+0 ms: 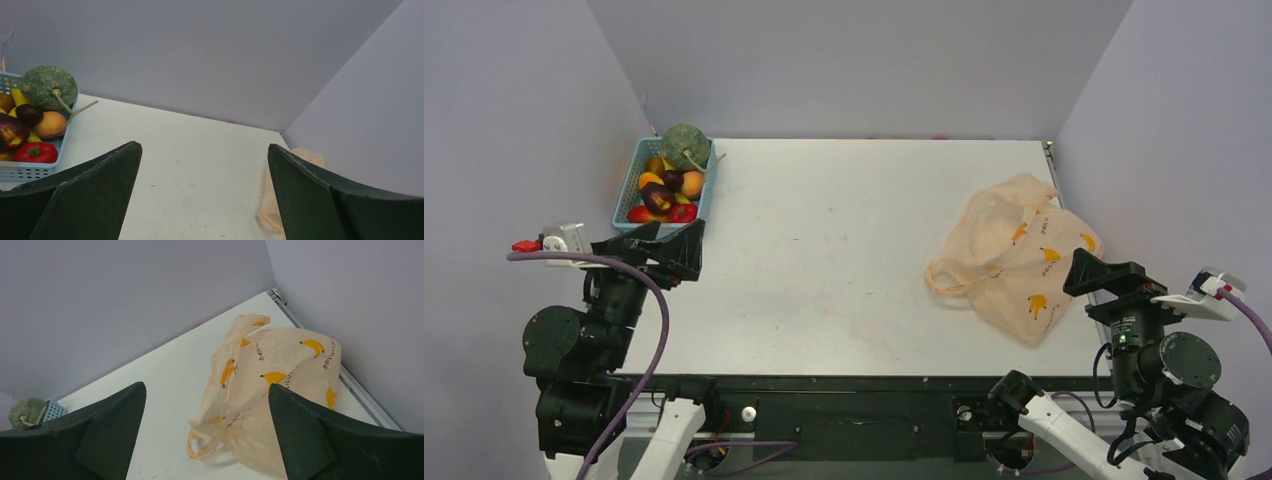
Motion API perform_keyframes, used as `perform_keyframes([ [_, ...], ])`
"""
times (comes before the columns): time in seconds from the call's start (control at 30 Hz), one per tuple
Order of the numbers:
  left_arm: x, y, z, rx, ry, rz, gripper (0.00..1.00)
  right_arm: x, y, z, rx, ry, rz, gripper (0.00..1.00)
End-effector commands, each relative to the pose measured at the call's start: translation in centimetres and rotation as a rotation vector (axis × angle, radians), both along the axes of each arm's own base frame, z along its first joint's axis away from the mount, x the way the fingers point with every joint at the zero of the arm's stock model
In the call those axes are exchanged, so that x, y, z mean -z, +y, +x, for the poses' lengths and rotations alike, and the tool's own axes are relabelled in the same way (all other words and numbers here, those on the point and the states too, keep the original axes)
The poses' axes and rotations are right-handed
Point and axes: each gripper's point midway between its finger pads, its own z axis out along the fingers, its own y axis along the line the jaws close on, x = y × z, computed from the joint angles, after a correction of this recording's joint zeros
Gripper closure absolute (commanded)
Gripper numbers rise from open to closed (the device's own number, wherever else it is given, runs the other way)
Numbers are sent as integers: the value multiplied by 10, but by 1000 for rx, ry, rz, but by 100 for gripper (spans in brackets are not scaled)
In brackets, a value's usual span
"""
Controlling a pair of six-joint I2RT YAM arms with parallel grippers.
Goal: Take the fake fruits out of the plastic bag
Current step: Reset both arms
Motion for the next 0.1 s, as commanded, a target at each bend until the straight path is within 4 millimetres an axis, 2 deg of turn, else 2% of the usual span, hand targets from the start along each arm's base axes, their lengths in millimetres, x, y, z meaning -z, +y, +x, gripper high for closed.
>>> perform_keyframes([
  [0.0,3,4,4,-26,14,11,3,9,-3,5,51,54,-52,12],
  [0.07,5,1,6,-11,25,12,3,11,-5,6,72,58,-51,11],
])
